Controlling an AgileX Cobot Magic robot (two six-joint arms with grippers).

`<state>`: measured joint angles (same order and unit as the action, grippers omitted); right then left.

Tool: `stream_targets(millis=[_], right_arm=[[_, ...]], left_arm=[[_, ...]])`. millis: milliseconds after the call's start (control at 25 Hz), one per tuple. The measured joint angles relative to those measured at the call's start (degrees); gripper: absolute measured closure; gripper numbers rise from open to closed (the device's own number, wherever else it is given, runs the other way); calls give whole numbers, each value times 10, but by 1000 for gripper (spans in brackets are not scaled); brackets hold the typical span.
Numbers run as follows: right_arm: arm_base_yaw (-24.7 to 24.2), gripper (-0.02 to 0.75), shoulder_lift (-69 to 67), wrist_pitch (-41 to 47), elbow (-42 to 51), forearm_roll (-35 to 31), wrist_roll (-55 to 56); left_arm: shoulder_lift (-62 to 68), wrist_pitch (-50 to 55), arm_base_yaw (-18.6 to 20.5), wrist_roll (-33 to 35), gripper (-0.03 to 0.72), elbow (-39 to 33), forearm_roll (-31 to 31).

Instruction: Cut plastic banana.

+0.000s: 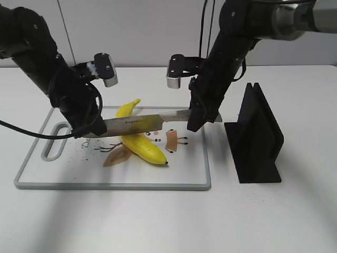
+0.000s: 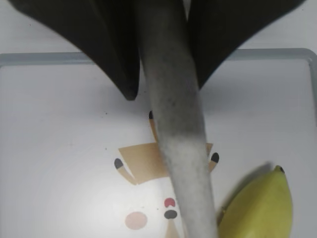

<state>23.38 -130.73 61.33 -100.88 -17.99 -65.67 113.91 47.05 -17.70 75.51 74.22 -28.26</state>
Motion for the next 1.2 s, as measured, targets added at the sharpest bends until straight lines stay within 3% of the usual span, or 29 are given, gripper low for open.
stream_targets(millis=[1200], right_arm=[[0, 501, -3, -6, 0, 3, 1]], left_arm=[[4, -1, 0, 0, 695, 1, -2]])
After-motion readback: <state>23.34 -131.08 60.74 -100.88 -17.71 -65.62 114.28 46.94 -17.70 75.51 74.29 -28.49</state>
